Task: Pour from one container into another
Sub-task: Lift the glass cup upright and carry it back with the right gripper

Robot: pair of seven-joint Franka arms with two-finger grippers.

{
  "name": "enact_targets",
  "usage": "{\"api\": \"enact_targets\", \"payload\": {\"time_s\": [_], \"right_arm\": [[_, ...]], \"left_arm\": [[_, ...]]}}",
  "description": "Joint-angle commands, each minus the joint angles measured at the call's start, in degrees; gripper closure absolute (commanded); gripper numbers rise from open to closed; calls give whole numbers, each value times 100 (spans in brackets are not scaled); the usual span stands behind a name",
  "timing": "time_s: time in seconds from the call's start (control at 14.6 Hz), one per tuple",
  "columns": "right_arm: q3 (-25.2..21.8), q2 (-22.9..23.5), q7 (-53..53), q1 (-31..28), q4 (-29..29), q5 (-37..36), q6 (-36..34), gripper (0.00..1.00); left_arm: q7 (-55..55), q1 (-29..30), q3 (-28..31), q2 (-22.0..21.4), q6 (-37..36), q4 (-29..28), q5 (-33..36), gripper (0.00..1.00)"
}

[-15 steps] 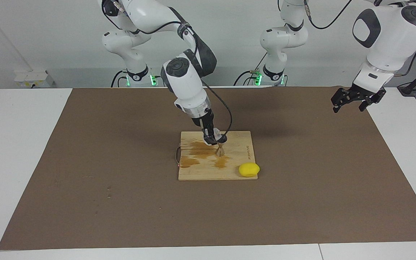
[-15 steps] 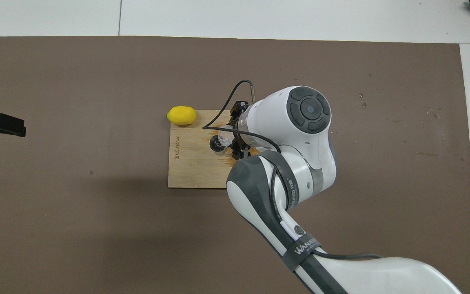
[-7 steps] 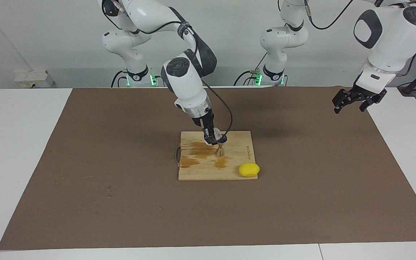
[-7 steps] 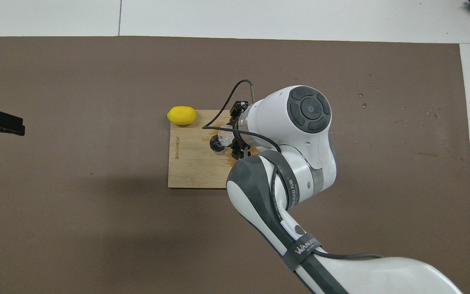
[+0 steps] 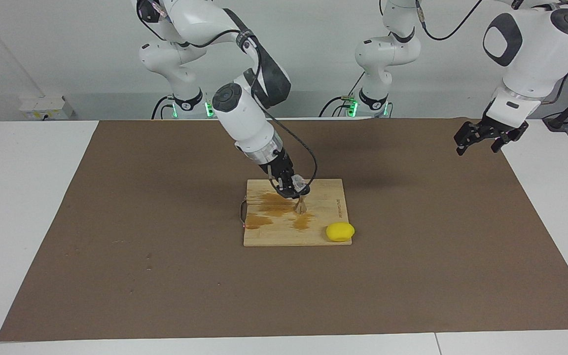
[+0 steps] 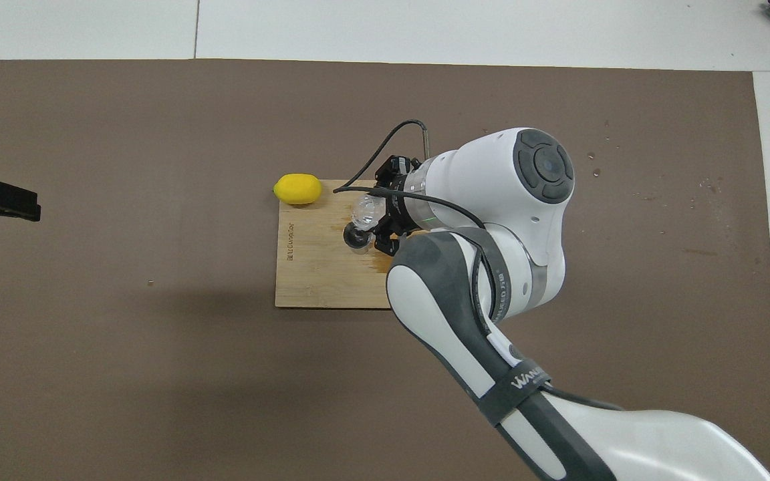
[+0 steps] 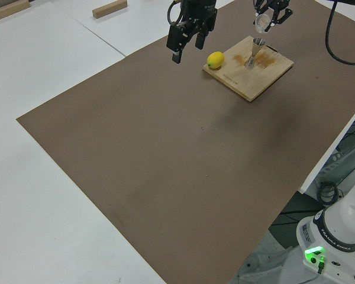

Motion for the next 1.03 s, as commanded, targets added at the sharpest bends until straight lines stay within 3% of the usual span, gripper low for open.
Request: {"api": "enact_targets", "payload": {"time_s": [0.0,0.41,0.62,0.96], "right_arm": [[56,7,-487,-217,43,649,54,100],[91,-168,-1636,-929,-124,2116,-191,100],[91,-291,-2437,-1456,-326,2838,-665,100],[91,-581,-3483,-2423,-879,3559,-1421,100]], "left_arm": [[-73,-48,25,8,-115,63,-42,0],[-29,22,51,-247,-1099,247,-42,0],[-12,31,33,-212,-1617,790,-42,0],[6,258,-142,-264,-1662,793,-24,0]]}}
